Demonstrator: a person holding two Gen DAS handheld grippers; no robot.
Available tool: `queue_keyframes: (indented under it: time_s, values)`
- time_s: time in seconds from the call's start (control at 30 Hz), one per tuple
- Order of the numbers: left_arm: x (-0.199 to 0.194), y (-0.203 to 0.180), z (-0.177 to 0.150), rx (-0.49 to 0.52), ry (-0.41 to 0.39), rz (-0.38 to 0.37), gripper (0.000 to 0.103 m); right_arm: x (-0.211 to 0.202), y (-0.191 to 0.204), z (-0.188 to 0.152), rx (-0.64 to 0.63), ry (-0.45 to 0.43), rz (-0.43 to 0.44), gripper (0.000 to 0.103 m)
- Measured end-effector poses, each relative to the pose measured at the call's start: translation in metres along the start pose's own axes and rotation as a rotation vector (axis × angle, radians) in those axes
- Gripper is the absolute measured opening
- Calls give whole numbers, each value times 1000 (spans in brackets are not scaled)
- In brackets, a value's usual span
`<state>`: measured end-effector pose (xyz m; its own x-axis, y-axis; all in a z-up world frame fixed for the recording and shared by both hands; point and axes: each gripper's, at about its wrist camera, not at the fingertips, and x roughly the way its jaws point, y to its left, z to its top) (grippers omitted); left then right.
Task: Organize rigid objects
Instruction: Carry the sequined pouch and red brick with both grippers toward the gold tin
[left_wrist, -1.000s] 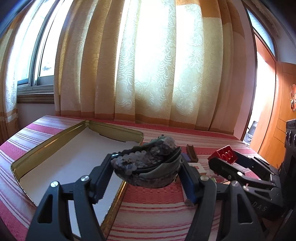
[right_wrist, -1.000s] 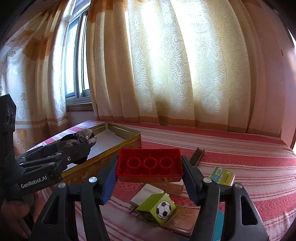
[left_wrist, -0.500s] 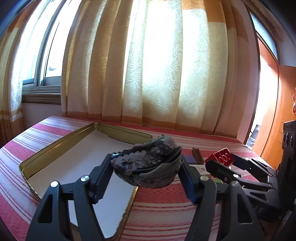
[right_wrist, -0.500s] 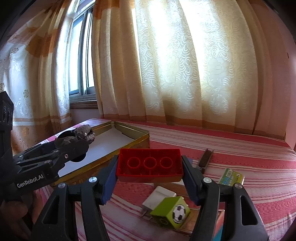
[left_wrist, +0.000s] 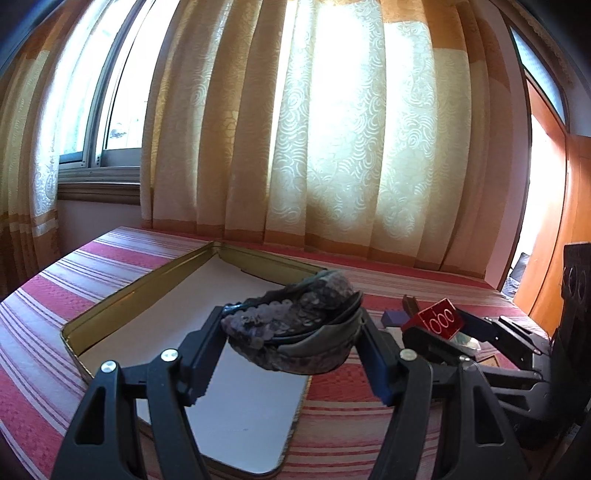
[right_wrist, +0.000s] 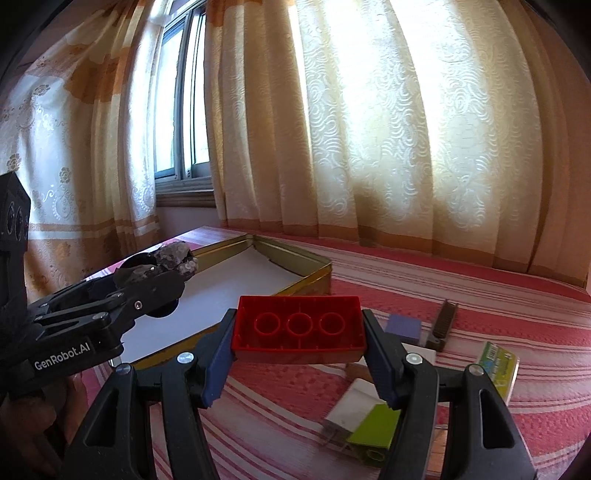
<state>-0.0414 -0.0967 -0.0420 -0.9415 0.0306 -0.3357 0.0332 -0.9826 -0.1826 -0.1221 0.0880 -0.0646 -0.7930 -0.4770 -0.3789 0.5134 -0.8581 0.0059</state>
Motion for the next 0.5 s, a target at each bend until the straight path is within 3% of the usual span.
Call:
queue_keyframes:
  time_s: [0.5]
  values:
    - [4,27,5,-8,38,51,68,29,15,7,-22,50,70,66]
